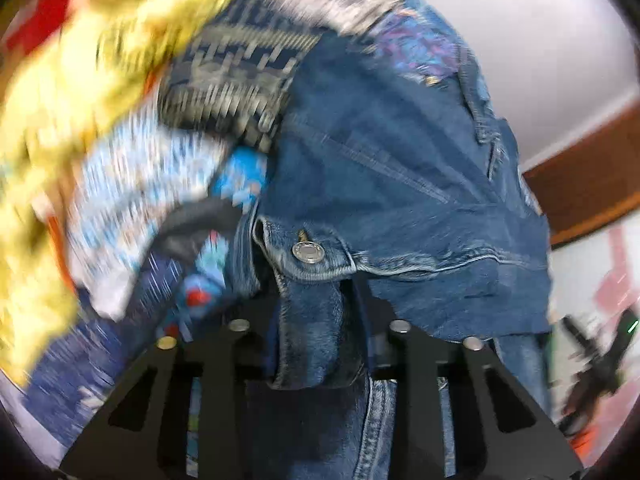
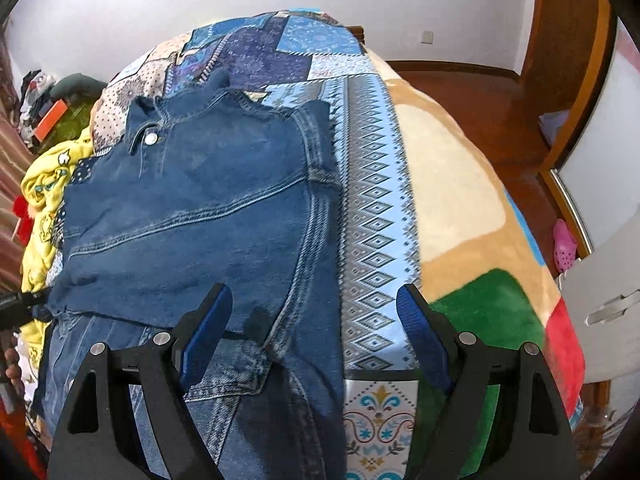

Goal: Fold large clothes

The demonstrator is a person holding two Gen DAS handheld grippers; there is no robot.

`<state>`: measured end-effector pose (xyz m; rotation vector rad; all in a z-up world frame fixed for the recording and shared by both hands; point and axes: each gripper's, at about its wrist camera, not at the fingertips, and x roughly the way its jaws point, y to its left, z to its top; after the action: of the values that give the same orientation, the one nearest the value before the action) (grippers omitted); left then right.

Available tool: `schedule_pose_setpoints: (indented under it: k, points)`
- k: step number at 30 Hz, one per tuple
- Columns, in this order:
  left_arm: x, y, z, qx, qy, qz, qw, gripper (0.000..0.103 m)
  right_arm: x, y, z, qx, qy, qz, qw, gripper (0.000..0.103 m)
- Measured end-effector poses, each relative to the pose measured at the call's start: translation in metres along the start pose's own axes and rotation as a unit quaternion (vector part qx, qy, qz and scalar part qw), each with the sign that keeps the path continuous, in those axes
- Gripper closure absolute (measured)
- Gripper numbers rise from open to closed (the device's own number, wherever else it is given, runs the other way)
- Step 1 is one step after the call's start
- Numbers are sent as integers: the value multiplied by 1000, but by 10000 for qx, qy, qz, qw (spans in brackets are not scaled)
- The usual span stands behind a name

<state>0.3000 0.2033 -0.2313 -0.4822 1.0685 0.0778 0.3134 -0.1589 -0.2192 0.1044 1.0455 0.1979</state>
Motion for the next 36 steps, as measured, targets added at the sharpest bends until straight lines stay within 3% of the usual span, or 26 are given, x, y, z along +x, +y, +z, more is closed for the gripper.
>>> schedule_pose_setpoints:
  k: [3,6,9,11,13,18,21,24,31,36]
  points:
    - [-24,-26,1,764,-537,419,9947,87,-2,3,0,-88,-21,-31,10000,21]
    - [-39,-33,3,1040,-859,531,9894,87,-4,3,2,-87,-65,-55,9999,21]
    - [-23,-22,5,1069,-616,588,9906,87,-4,1,2,-37,-74,-41,10000,21]
    - [-3,-11,1,1072,-208,868,9902,83,-3,0,2,-30,-50,-14,10000,21]
    - [11,-2,-3,1049,118,1082,9885,70,-1,0,2,-27,-18,19,10000,21]
    - [-2,14,6,967,44,791,9922,65,1,-2,9,-36,-45,100,9999,21]
    - [-17,11,35,1053,-335,901,9898,49,7,-5,25,-37,-62,113,9999,21]
    - [-17,9,69,1012,-502,697,9912,46,14,-7,40,-12,-98,220,9997,21]
    - [43,9,126,738,-85,312,9967,46,49,-14,69,-37,73,456,9989,22]
    - [99,24,150,352,339,6,9988,46,85,-18,93,-76,307,495,9983,40]
